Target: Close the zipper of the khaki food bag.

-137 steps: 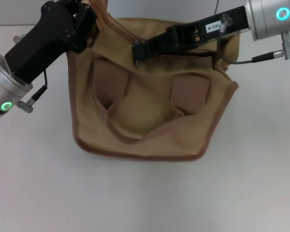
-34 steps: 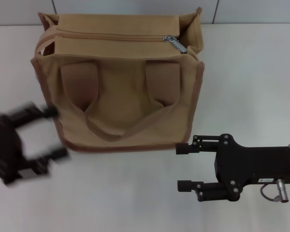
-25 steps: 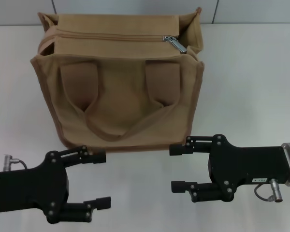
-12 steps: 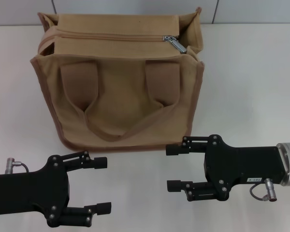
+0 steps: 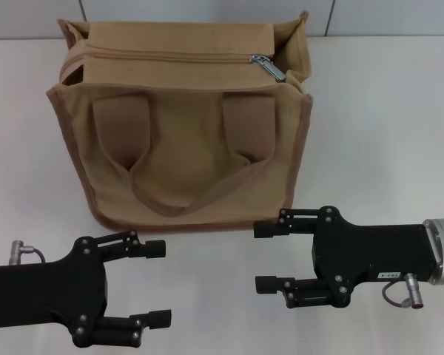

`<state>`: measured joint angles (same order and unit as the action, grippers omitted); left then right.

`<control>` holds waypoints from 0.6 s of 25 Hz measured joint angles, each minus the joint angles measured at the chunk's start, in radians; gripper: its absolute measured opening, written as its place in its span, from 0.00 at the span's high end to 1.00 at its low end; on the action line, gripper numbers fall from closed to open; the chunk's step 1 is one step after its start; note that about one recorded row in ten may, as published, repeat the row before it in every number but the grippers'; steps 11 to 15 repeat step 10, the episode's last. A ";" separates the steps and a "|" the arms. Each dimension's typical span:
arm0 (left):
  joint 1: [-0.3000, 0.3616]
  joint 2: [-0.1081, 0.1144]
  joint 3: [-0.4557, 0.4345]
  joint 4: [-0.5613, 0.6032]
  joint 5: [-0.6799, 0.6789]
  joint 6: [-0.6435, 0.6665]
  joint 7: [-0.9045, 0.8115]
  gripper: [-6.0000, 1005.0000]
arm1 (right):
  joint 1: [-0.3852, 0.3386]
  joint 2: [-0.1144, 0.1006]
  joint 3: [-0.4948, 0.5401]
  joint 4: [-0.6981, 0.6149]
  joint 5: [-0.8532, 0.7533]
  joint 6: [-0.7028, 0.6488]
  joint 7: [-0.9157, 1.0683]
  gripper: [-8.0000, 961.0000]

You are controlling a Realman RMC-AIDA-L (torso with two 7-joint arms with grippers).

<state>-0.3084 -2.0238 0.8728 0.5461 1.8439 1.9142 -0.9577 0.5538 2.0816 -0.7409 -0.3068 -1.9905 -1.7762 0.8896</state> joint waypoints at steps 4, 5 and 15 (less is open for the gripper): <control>-0.001 -0.001 0.000 0.000 0.000 0.000 0.000 0.17 | 0.000 0.000 0.000 0.000 0.000 0.005 0.000 0.27; -0.001 -0.001 0.000 0.000 0.000 0.000 0.000 0.17 | 0.000 0.000 0.000 0.000 0.000 0.007 0.000 0.27; -0.001 0.000 0.000 0.000 0.000 0.001 -0.001 0.17 | 0.000 0.000 0.000 0.000 0.000 0.008 -0.001 0.27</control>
